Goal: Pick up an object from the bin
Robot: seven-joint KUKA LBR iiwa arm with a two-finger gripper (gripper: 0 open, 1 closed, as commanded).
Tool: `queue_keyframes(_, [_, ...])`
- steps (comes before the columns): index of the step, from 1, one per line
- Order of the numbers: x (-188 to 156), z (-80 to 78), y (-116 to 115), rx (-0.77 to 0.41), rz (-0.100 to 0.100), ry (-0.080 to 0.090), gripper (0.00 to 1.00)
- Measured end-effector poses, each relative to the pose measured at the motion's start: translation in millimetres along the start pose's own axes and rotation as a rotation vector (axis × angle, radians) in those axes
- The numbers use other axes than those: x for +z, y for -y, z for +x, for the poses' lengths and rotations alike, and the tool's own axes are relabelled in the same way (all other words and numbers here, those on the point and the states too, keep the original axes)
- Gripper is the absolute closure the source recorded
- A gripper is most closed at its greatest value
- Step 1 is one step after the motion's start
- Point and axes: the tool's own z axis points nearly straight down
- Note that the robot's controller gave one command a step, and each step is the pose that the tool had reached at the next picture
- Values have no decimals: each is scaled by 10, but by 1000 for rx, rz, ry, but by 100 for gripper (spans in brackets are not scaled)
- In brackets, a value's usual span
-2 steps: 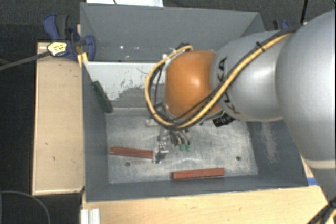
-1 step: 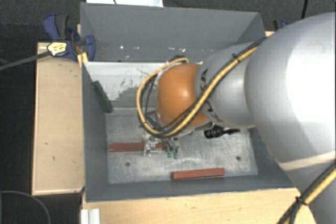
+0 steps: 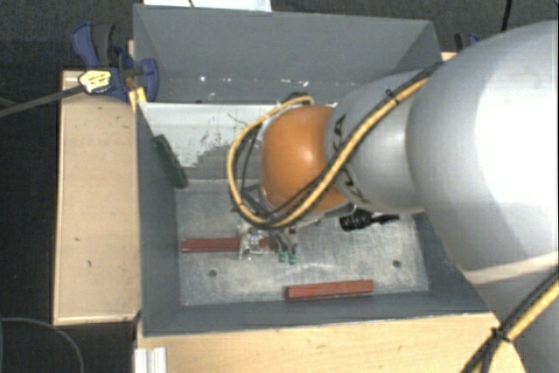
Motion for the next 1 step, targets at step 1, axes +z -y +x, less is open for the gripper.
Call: queue_keyframes(1, [-1683,-353,-6,-131,4,-6,100])
